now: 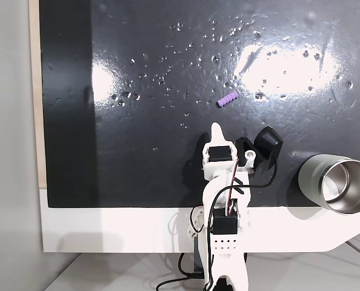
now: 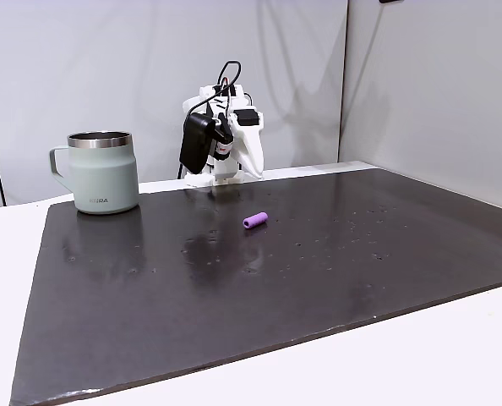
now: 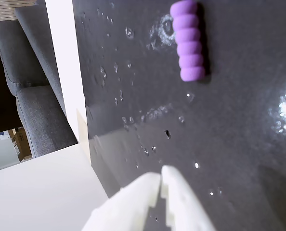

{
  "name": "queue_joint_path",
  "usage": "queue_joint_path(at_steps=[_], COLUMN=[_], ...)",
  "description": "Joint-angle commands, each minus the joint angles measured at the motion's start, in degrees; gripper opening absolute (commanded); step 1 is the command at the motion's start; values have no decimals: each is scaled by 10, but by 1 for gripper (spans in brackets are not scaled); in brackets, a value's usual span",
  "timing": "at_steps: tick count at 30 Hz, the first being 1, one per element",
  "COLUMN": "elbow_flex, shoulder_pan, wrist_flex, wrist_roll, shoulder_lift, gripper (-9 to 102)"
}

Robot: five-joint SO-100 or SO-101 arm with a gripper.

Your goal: Grasp a pengrip and put it in the cup.

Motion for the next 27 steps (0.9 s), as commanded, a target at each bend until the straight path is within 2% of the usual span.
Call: queue_joint_path(at_steps=[1, 11, 15, 18, 21, 27], elbow_flex=[-2, -16, -86, -142, -211, -403], shoulder_pan=[-35, -45, -38, -35, -25, 39], wrist_flex=[-2, 2, 59, 94, 111, 129], wrist_roll=[-35, -33, -39, -90, -140, -171], shoulder_lift=[9, 9, 9, -7, -76, -286], gripper=[0, 0, 0, 0, 0, 0])
